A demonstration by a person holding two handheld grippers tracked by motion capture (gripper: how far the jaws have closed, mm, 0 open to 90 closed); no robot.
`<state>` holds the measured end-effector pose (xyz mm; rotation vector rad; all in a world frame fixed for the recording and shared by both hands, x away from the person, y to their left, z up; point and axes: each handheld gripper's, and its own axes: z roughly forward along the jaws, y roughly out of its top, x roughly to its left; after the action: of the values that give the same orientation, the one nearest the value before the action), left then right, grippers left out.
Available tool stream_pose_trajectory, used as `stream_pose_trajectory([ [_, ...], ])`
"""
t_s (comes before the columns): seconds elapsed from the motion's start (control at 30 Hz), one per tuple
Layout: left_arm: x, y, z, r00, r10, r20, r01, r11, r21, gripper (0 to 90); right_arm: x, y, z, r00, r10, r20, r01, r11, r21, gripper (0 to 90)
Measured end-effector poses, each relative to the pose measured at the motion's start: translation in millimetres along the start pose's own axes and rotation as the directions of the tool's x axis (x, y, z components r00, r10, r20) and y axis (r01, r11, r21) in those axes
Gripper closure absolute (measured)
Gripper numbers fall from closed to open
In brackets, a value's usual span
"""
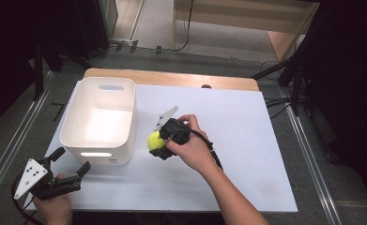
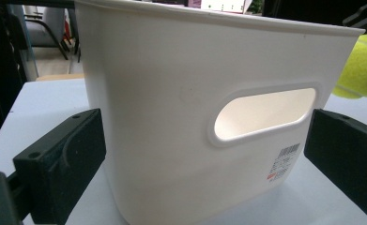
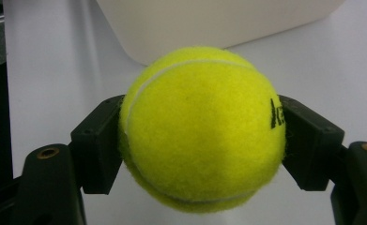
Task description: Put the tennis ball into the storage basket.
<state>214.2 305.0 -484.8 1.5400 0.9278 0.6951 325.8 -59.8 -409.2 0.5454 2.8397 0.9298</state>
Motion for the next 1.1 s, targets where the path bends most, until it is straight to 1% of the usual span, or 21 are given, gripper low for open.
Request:
stream_pose_trajectory([
  [0.03, 0.0, 0.0, 0.0, 1.0, 0.0, 0.0, 0.0, 1.0, 0.0, 0.0, -0.3, 1.3, -0.4, 1.0, -0.004, 0.003, 0.004, 1.0, -0.004, 23.2],
  [0.07, 0.0, 0.0, 0.1, 1.0, 0.0, 0.0, 0.0, 1.0, 0.0, 0.0, 0.5, 2.5, -1.4, 1.0, 0.007, 0.003, -0.007, 1.0, 0.002, 23.3],
  [0.1, 0.1, 0.0, 0.2, 1.0, 0.002, 0.001, -0.002, 1.0, 0.0, 0.0, -0.5, 3.9, -1.4, 1.0, -0.008, -0.001, 0.008, 0.9999, -0.006, 23.2],
  [0.17, 0.0, 0.0, 0.3, 1.0, 0.003, 0.001, -0.003, 1.0, 0.0, 0.0, -0.1, 6.3, -2.7, 1.0, -0.005, -0.001, 0.005, 1.0, -0.002, 23.2],
  [0.2, 0.0, 0.0, 0.3, 1.0, 0.003, 0.001, -0.003, 1.0, 0.0, 0.0, -1.0, 7.5, -2.8, 0.9998, -0.019, -0.004, 0.019, 0.9998, -0.007, 23.3],
  [0.23, 0.0, 0.0, 0.3, 1.0, 0.003, 0.001, -0.003, 1.0, 0.0, 0.0, -0.6, 8.6, -3.7, 0.9999, -0.013, -0.007, 0.013, 0.9999, -0.004, 23.2],
  [0.43, 0.1, 0.1, 0.2, 1.0, 0.002, 0.001, -0.002, 1.0, 0.0, 0.0, -1.1, 14.6, -6.1, 0.9996, -0.024, -0.012, 0.024, 0.9997, -0.008, 23.3],
  [0.47, 0.1, 0.1, 0.2, 1.0, 0.002, 0.001, -0.002, 1.0, 0.0, 0.0, -0.7, 15.5, -6.5, 0.9998, -0.016, -0.014, 0.016, 0.9998, -0.008, 23.2],
  [0.53, 0.0, 0.1, 0.3, 1.0, 0.003, 0.002, -0.003, 1.0, 0.0, 0.0, -2.2, 17.7, -6.8, 0.9992, -0.037, -0.017, 0.037, 0.9991, -0.019, 23.2],
  [0.57, 0.0, 0.1, 0.4, 1.0, 0.003, 0.002, -0.003, 1.0, 0.0, 0.0, -1.3, 18.5, -8.0, 0.9996, -0.021, -0.021, 0.021, 0.9997, -0.012, 23.2],
  [0.63, -0.1, 0.1, 0.4, 1.0, 0.003, 0.002, -0.003, 1.0, 0.0, 0.0, -2.3, 20.8, -8.3, 0.999, -0.037, -0.023, 0.037, 0.9991, -0.022, 23.3],
  [0.7, -0.1, 0.1, 0.4, 1.0, 0.003, 0.002, -0.003, 1.0, 0.0, 0.0, -1.9, 23.0, -9.8, 0.9992, -0.032, -0.023, 0.031, 0.9994, -0.014, 23.3],
  [0.77, -0.1, 0.1, 0.4, 1.0, 0.003, 0.002, -0.003, 1.0, -0.001, 0.0, -3.0, 25.5, -10.1, 0.9986, -0.048, -0.024, 0.047, 0.9985, -0.029, 23.2],
  [0.83, -0.1, 0.1, 0.4, 1.0, 0.003, 0.002, -0.003, 1.0, 0.0, 0.0, -2.3, 27.7, -11.7, 0.9989, -0.039, -0.027, 0.039, 0.9989, -0.027, 23.3],
  [0.87, -0.1, 0.1, 0.4, 1.0, 0.003, 0.002, -0.003, 1.0, -0.001, 0.0, -3.0, 29.0, -12.2, 0.9985, -0.049, -0.027, 0.048, 0.9984, -0.03, 23.3],
  [0.93, 0.0, 0.1, 0.4, 1.0, 0.003, 0.002, -0.003, 1.0, -0.001, 0.0, -2.0, 30.9, -13.3, 0.9991, -0.033, -0.028, 0.032, 0.9991, -0.027, 23.3],
  [0.97, 0.0, 0.1, 0.4, 1.0, 0.003, 0.003, -0.003, 1.0, -0.001, 0.0, -2.6, 32.1, -12.9, 0.9985, -0.048, -0.026, 0.047, 0.9984, -0.033, 23.3],
  [1.0, 0.0, 0.1, 0.4, 1.0, 0.002, 0.003, -0.002, 1.0, -0.001, 0.0, -2.3, 33.1, -13.2, 0.9987, -0.044, -0.026, 0.043, 0.9985, -0.034, 23.2],
  [1.03, 0.0, 0.1, 0.4, 1.0, 0.003, 0.003, -0.003, 1.0, -0.001, 0.0, -2.7, 34.4, -13.4, 0.9982, -0.054, -0.025, 0.053, 0.9979, -0.036, 23.3],
  [1.07, 0.0, 0.1, 0.4, 1.0, 0.002, 0.003, -0.002, 1.0, 0.0, 0.0, -2.3, 35.4, -14.3, 0.9985, -0.047, -0.028, 0.046, 0.9985, -0.031, 23.3],
  [1.1, 0.1, 0.2, 0.4, 1.0, 0.002, 0.003, -0.002, 1.0, 0.0, 0.0, -2.7, 36.7, -14.2, 0.9981, -0.055, -0.029, 0.054, 0.9978, -0.037, 23.3],
])
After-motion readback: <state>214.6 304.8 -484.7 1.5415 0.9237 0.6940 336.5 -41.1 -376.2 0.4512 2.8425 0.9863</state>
